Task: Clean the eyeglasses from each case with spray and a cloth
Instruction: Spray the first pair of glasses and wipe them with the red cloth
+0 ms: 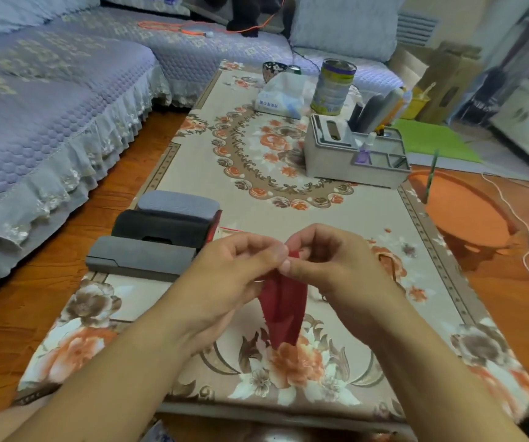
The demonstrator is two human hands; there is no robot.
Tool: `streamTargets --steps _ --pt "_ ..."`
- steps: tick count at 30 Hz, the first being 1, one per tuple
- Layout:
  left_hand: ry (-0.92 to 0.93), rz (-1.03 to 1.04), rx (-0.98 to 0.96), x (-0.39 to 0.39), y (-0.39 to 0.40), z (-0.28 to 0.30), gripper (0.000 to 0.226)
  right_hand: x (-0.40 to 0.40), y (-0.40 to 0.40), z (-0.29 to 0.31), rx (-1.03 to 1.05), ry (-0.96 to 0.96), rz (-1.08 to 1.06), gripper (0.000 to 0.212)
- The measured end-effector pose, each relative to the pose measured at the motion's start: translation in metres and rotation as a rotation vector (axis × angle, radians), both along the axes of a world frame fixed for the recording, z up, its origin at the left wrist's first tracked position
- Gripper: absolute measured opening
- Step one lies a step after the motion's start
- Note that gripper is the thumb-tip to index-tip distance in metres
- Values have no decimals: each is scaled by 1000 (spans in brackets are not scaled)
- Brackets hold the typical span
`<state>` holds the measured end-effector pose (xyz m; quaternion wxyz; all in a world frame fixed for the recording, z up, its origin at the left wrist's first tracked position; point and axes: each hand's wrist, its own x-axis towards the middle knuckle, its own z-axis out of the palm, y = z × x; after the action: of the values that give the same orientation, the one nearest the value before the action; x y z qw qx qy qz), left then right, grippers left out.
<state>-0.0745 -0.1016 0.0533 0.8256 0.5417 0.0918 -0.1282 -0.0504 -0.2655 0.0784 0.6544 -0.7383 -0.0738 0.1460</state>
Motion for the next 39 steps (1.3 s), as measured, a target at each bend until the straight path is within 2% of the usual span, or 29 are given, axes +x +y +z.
streamTargets --steps 3,9,11,13,18,21,24,26,29,31,34,36,39 --pt "60 -38 -44 4 8 -4 33 4 -3 -4 89 78 14 16" --pt "-10 82 401 11 30 -7 26 16 -4 -9 22 25 -64 24" --pt "-31 146 470 11 41 -4 24 19 -4 -10 12 17 -91 26" --pt "-77 102 484 9 46 1 24 21 -4 -9 17 23 -78 28" --pt "-157 -267 554 -1 32 -13 86 16 0 7 -111 -73 99 46" --pt "-161 -242 519 -2 23 -29 93 16 3 20 -140 -127 199 54" --pt "-192 -185 590 2 28 -32 100 20 1 29 -197 -170 248 53" --pt "-264 -266 681 4 35 -26 91 23 -4 35 -188 -163 302 49" --pt "-317 -383 691 6 43 -15 47 28 -7 41 -178 -172 384 43" --pt "-291 -363 652 5 47 -9 26 32 -8 41 -190 -206 393 38" --pt "-230 -285 584 4 57 -5 18 40 -9 38 -318 -330 319 29" --pt "-239 -203 618 6 66 -4 19 46 -9 29 -358 -386 231 27" --pt "-348 36 776 4 73 0 17 49 -8 6 -187 -323 102 25"
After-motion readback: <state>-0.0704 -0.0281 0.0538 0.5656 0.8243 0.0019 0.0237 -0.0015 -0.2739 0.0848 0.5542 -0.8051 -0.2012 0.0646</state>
